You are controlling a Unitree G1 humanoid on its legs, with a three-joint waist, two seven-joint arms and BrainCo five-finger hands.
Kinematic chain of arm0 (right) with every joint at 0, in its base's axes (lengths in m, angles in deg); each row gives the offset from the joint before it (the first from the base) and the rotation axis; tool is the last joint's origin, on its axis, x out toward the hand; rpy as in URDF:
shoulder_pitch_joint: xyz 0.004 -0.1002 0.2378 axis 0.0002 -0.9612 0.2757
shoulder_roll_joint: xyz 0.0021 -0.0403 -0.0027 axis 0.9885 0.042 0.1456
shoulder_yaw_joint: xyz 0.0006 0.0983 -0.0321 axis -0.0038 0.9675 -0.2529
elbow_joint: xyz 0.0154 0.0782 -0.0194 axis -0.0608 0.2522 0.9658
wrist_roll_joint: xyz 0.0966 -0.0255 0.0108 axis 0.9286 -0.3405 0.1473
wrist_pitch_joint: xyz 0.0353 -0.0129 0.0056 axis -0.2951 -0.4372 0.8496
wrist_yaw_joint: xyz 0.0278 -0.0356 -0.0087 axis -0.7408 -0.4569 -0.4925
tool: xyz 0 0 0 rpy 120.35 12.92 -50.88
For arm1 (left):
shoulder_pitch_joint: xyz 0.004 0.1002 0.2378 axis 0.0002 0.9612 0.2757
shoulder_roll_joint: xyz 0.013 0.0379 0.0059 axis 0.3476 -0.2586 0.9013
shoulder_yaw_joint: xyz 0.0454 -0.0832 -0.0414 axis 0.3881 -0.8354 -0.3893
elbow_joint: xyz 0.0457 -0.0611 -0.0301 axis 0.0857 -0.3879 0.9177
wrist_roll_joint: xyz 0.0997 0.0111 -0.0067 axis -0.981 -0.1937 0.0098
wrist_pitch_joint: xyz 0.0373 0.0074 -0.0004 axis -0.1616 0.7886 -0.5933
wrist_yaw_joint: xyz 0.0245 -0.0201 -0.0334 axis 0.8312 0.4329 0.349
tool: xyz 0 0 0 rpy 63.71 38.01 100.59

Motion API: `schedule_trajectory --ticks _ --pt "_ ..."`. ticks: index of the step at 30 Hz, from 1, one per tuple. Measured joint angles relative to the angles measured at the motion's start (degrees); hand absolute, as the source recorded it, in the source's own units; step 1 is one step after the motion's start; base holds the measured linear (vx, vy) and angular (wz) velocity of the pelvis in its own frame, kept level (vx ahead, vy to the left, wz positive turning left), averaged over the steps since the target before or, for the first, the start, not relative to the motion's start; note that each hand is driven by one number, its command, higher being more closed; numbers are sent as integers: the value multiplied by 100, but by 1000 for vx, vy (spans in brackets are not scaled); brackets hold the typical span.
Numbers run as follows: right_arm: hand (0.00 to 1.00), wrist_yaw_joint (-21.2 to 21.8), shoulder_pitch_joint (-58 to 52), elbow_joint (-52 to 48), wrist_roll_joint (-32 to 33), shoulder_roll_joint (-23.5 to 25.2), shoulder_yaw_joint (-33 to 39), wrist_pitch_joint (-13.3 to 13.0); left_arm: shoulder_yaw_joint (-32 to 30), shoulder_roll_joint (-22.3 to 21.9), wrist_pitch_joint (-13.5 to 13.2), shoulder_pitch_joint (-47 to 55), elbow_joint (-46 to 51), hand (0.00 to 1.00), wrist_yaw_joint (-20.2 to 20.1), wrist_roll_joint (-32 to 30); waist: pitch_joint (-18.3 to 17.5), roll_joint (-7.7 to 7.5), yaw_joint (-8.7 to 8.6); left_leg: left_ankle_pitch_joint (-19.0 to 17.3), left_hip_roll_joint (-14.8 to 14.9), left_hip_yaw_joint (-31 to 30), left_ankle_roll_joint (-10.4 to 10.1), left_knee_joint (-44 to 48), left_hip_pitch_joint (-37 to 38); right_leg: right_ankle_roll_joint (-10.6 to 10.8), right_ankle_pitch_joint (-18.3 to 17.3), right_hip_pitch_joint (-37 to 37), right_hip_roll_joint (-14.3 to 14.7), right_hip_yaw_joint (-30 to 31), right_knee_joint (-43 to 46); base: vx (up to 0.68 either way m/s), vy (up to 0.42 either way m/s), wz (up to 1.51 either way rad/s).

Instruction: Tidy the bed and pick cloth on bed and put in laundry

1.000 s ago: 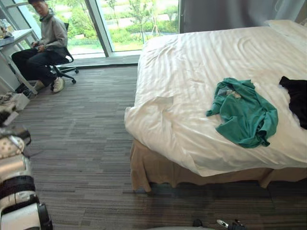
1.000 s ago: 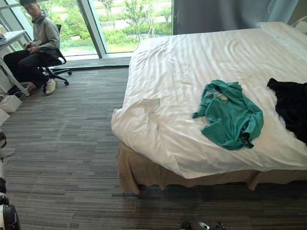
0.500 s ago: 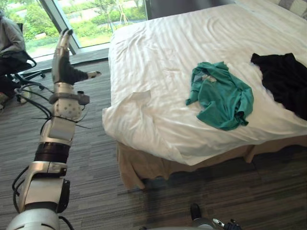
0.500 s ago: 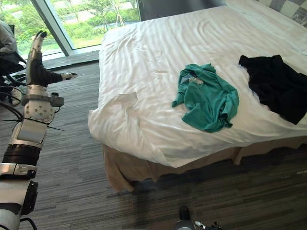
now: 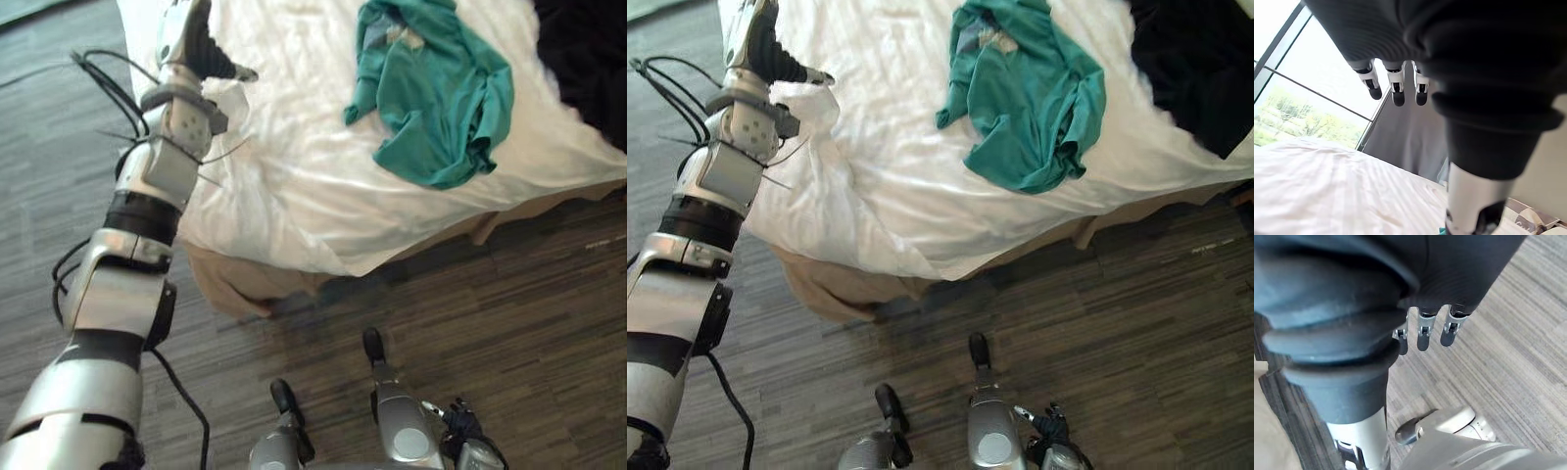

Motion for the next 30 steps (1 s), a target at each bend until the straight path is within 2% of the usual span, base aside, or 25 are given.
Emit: schedule_trajectory --ticks 1,4,6,10,16,20,22,29,30 --pt "0 -7 -43 -64 43 -3 -42 -7 -1 -113 20 -182 -130 0 -25 -18 47 -33 74 0 5 27 0 4 -66 1 1 -75 -12 18 5 -15 11 -5" --pt "0 -25 -63 -129 124 -18 -175 -17 -12 -239 98 -341 -296 0 -89 -94 98 -84 102 0 24 31 0 32 -198 1 0 -218 -18 12 69 0 0 0" --pt "0 -108 -132 -183 150 -78 -328 -17 -30 -440 138 -418 -504 0 -101 -160 113 -102 225 0 30 40 -1 37 -250 2 0 -276 -20 9 87 0 0 0" --pt "0 -112 -47 -376 271 -118 -520 -52 -254 -526 189 -468 -768 0 -118 -161 145 -156 290 0 40 30 -1 71 -351 2 -1 -366 -27 -8 124 -8 7 2" --pt "0 -101 345 -510 390 -3 -910 -116 -374 -705 254 -480 -883 0 -236 -206 157 -178 524 84 86 35 -10 -7 -429 2 -1 -421 -26 -138 124 -15 3 8" --pt "0 -103 577 -497 398 50 -915 -115 -495 -702 296 -479 -939 0 -233 -256 159 -187 581 155 75 -59 -9 -27 -532 2 -1 -462 -57 -248 126 -8 11 14" --pt "0 -105 722 -482 400 73 -1004 -103 -511 -689 305 -478 -1031 0 -235 -333 158 -187 688 196 64 -63 -1 -28 -636 2 -1 -579 -69 -264 176 -17 12 4" --pt "0 -106 1002 -391 415 140 -1133 -71 -645 -555 334 -207 -1272 0 -578 -371 150 -202 695 272 36 0 -5 -126 -790 1 1 -801 -85 -241 204 -32 12 -1" --pt "0 -107 1084 -349 409 146 -1141 -34 -645 -536 301 -191 -1272 100 -612 -370 141 -222 693 278 42 68 -9 -150 -871 -19 21 -911 -78 -218 200 -51 8 -8"
